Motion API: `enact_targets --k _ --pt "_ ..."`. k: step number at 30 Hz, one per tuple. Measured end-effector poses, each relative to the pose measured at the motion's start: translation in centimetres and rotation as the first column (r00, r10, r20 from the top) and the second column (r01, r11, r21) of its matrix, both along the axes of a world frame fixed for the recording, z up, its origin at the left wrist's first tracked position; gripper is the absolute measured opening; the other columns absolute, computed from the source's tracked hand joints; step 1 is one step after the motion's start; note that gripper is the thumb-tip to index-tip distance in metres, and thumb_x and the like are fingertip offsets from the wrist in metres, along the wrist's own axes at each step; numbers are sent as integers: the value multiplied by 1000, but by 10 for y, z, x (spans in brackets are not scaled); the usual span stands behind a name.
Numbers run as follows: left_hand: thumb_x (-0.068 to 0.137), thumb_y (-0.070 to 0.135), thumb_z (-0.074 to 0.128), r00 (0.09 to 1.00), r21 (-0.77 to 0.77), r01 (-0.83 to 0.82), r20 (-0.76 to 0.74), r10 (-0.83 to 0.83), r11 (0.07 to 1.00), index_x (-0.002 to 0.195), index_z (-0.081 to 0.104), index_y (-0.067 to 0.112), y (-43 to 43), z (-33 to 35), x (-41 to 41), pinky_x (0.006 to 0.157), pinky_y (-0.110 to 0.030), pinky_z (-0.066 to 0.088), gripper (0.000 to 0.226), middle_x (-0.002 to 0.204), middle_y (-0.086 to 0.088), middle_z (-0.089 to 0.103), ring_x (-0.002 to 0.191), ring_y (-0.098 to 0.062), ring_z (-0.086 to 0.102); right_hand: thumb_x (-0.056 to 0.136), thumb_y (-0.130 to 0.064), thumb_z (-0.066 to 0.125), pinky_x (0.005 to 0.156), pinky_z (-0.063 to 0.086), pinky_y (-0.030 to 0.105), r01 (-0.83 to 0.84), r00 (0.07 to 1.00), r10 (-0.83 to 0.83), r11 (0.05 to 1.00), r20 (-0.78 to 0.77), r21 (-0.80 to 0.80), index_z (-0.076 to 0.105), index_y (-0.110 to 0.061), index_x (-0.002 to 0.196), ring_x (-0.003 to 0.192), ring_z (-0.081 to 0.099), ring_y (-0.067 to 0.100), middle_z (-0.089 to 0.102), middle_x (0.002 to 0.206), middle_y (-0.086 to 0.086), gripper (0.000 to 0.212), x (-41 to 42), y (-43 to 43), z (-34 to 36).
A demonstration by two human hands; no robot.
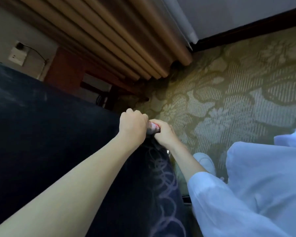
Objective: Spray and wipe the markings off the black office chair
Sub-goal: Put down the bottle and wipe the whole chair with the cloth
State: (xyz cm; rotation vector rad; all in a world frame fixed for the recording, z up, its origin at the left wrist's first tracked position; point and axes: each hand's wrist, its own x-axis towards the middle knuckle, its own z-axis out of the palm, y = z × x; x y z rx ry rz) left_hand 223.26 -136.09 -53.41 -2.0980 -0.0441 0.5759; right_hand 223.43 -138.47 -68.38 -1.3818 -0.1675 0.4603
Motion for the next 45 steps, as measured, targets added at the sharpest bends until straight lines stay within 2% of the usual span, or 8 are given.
enact_targets --k 5,21,28,33,36,40,42,45 --pt "90 17 57 999 -4 -40 -23 40 999 128 46 16 10 1 -8 77 -27 33 40 123 -5 53 114 -26 46 68 6 40 76 43 22 -102 995 102 993 -15 -50 66 -35 111 101 59 23 69 103 1 65 -4 5 1" --pt "91 19 56 988 -23 -76 -136 72 997 132 44 15 -69 51 -138 88 -29 39 42 128 -5 50 120 -24 43 66 6 45 70 44 24 -55 998 55 998 -21 -7 68 -28 99 83 56 14 63 85 -10 53 -167 -72 51" --pt "87 15 61 1000 -86 -26 5 26 996 128 43 17 -53 47 -116 76 -26 31 45 125 -2 49 116 -22 45 61 13 39 83 49 27 55 996 -56 998 69 18 70 -25 100 99 59 18 67 103 -2 63 -112 -64 45" --pt "87 13 59 990 -111 107 101 -96 988 125 45 16 -23 33 -46 74 -27 31 40 123 -2 49 114 -23 46 62 16 40 80 36 13 168 981 -163 985 108 -36 70 -17 107 100 55 16 66 109 2 64 -28 -44 40" --pt "89 13 57 991 -144 101 104 -87 984 124 47 16 -6 17 -6 77 -28 35 37 123 -3 51 115 -24 47 64 16 39 82 44 23 154 985 -149 987 92 -47 70 -19 108 101 55 19 65 110 3 64 13 -27 27" --pt "92 15 54 996 -146 48 83 -36 988 126 47 15 17 -9 27 77 -29 34 35 125 -5 51 118 -25 45 69 11 36 67 54 35 37 999 -35 997 40 -61 68 -28 103 91 58 28 63 100 3 61 46 -3 4" --pt "93 14 53 998 -122 39 57 -32 992 127 46 14 21 -20 32 78 -29 34 36 126 -6 51 119 -26 44 73 6 33 46 47 27 -53 998 52 996 -23 -69 66 -35 100 79 58 29 63 94 6 59 51 6 -6" --pt "93 13 52 999 -102 39 40 -36 994 129 44 12 21 -22 31 80 -28 35 37 127 -8 51 119 -27 44 72 6 30 38 38 19 -95 993 91 994 -77 -47 65 -36 96 73 56 27 64 91 8 59 46 12 -8"
